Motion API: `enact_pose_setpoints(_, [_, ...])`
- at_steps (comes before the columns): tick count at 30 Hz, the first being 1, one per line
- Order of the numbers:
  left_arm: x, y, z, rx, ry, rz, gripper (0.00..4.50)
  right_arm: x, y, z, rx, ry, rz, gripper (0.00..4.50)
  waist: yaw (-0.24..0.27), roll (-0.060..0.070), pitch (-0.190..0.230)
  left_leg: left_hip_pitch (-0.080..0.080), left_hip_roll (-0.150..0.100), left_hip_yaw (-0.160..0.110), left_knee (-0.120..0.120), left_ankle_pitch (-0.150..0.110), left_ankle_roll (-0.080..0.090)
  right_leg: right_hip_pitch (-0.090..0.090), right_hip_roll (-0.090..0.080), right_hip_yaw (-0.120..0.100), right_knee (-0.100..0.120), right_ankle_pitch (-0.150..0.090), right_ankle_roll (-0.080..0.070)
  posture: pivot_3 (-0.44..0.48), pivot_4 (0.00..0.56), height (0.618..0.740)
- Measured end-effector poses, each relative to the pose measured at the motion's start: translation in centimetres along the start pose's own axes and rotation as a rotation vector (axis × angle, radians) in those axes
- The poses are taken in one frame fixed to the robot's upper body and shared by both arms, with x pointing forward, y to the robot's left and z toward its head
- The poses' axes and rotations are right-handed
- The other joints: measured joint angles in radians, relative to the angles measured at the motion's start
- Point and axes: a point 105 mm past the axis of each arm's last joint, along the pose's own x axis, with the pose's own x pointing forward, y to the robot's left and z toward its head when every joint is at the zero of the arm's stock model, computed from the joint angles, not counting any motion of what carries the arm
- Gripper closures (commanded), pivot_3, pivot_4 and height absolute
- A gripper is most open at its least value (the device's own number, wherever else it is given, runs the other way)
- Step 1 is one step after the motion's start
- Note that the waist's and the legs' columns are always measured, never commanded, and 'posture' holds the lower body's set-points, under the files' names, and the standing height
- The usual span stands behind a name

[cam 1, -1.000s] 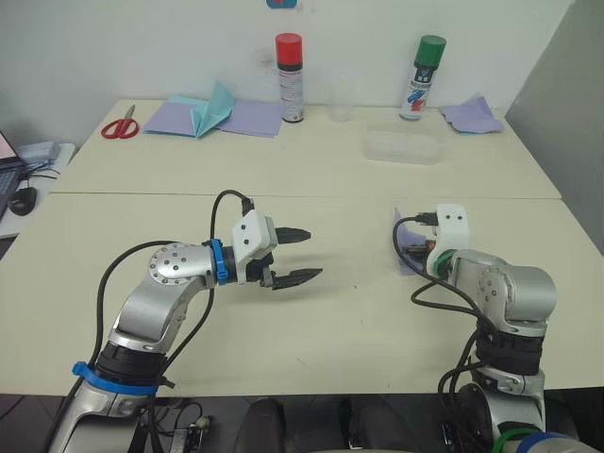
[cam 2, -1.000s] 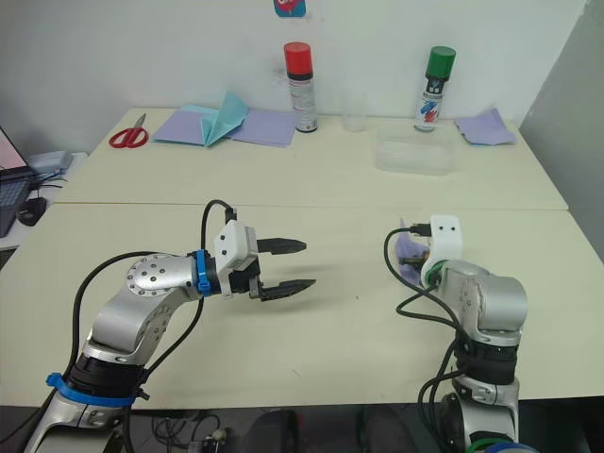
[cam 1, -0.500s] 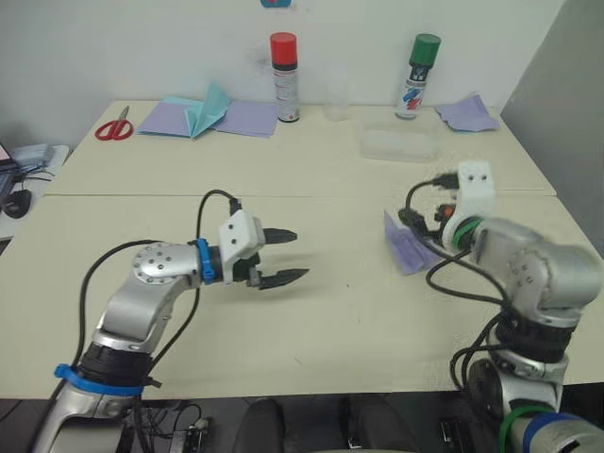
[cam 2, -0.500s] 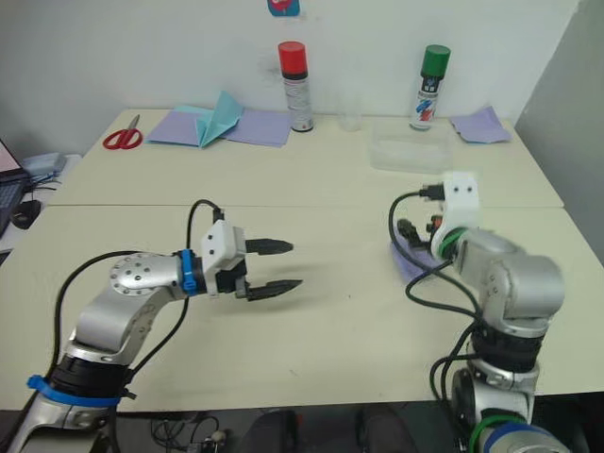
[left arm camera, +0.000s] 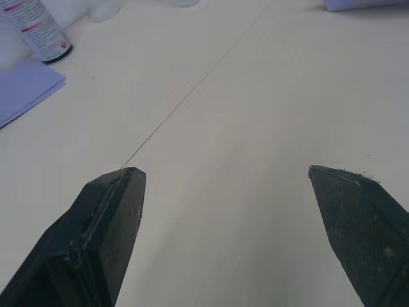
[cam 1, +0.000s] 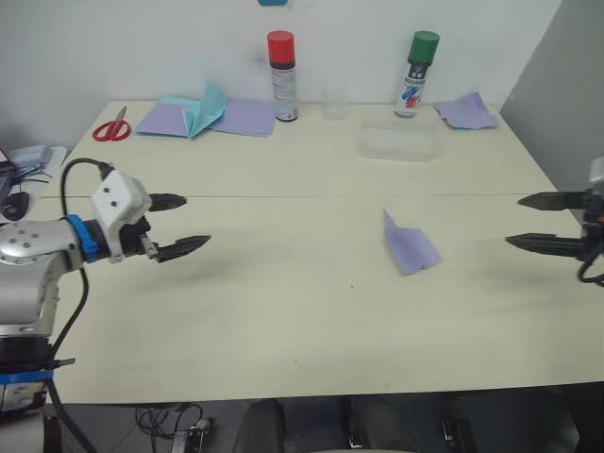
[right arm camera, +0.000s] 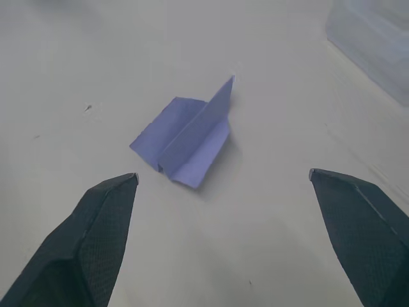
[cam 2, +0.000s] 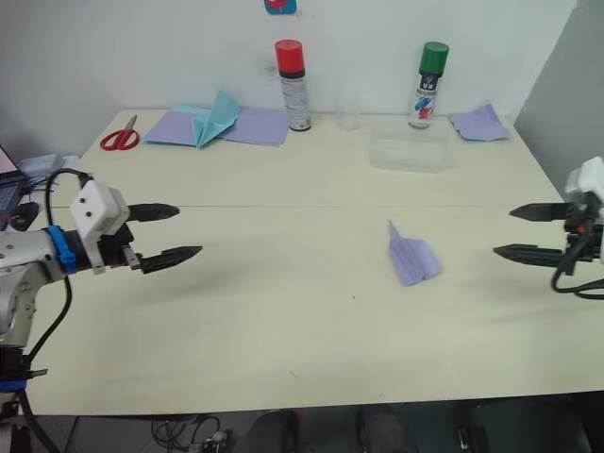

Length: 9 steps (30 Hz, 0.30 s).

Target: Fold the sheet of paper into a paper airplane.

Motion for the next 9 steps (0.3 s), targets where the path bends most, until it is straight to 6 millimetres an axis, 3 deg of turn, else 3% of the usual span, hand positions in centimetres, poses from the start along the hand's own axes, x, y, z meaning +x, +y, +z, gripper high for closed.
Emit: enact_pose_setpoints(9, [0.3,0.3,0.6,-0.003,0.006,0.027,0.01,1.6,1.1,-1.0,0.015,-0.028,0.046,0.0,0.0,0.001,0.001,0.004,-0.002,0.004,0.001,0.0,0.0,0.005,-0.002,0.002,0.0,0.001,0.001,0.0,0.15,0.74])
